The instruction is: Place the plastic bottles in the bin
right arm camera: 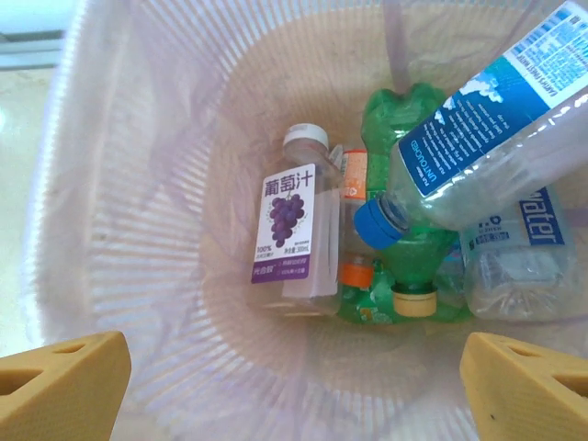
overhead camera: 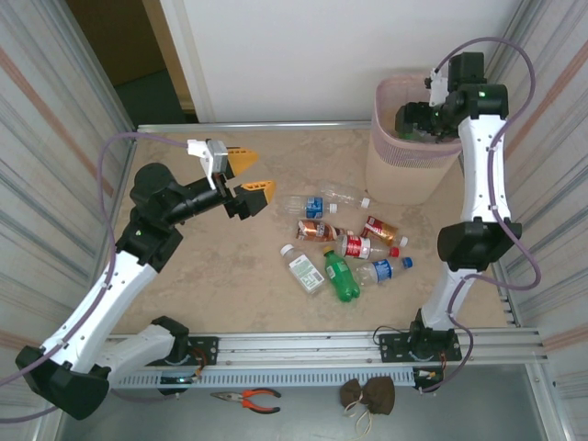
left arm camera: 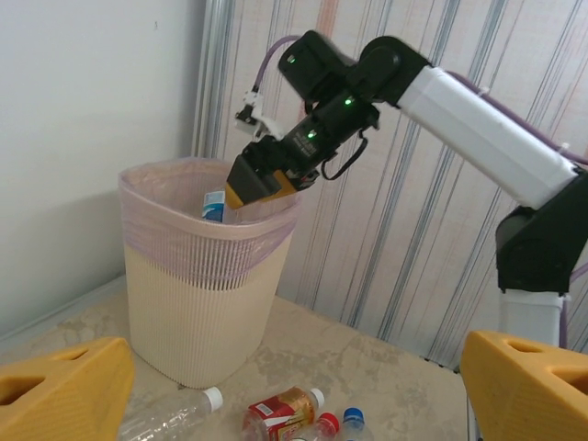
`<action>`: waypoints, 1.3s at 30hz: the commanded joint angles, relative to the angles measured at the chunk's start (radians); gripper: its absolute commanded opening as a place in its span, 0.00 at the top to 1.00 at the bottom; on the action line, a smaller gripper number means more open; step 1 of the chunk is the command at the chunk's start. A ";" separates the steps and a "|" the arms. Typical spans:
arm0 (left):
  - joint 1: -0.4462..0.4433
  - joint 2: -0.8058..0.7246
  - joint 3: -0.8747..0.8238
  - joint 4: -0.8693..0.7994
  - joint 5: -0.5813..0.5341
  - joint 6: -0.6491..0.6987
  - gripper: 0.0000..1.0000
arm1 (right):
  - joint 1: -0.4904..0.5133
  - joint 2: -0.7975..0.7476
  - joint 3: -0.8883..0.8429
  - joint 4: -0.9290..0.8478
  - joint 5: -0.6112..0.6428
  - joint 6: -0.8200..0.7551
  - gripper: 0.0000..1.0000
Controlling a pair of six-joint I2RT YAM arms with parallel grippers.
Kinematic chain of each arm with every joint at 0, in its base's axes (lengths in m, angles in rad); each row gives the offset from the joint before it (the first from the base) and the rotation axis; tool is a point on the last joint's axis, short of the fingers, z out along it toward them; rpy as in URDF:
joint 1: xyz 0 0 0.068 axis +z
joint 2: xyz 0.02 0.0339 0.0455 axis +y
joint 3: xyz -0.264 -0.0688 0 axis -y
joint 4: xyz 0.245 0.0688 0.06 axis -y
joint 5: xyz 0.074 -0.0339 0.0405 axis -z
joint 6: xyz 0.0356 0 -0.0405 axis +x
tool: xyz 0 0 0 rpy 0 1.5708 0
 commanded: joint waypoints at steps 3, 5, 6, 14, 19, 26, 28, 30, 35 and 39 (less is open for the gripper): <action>0.010 0.012 -0.008 -0.004 -0.014 0.003 0.08 | 0.047 -0.132 -0.053 -0.041 0.071 0.015 0.11; 0.011 0.015 -0.008 -0.004 -0.014 0.003 0.08 | 0.071 -0.184 -0.102 -0.039 0.092 0.014 0.11; 0.012 0.017 -0.010 -0.004 -0.014 0.002 0.08 | 0.088 -0.209 -0.132 -0.038 0.106 0.015 0.11; 0.021 0.031 -0.015 0.001 -0.004 0.001 0.08 | 0.248 -0.412 -0.409 0.007 0.178 0.028 0.14; 0.026 0.044 -0.015 0.002 0.010 -0.003 0.08 | 0.353 -0.482 -0.617 0.060 0.189 -0.022 0.14; 0.031 0.041 -0.026 -0.011 0.020 0.001 0.08 | 0.391 -0.522 -0.907 0.159 0.183 -0.271 0.14; 0.034 0.041 -0.028 -0.010 0.023 0.001 0.08 | 0.402 -0.513 -0.946 0.148 0.137 -0.359 0.16; 0.035 0.037 -0.033 -0.010 0.025 0.000 0.08 | 0.429 -0.514 -1.000 0.156 0.104 -0.429 0.16; 0.044 0.028 -0.046 -0.007 0.026 0.000 0.08 | 0.550 -0.521 -1.133 0.213 0.125 -0.622 0.15; 0.051 0.026 -0.046 -0.008 0.034 0.001 0.08 | 0.589 -0.496 -1.192 0.275 0.170 -0.725 0.14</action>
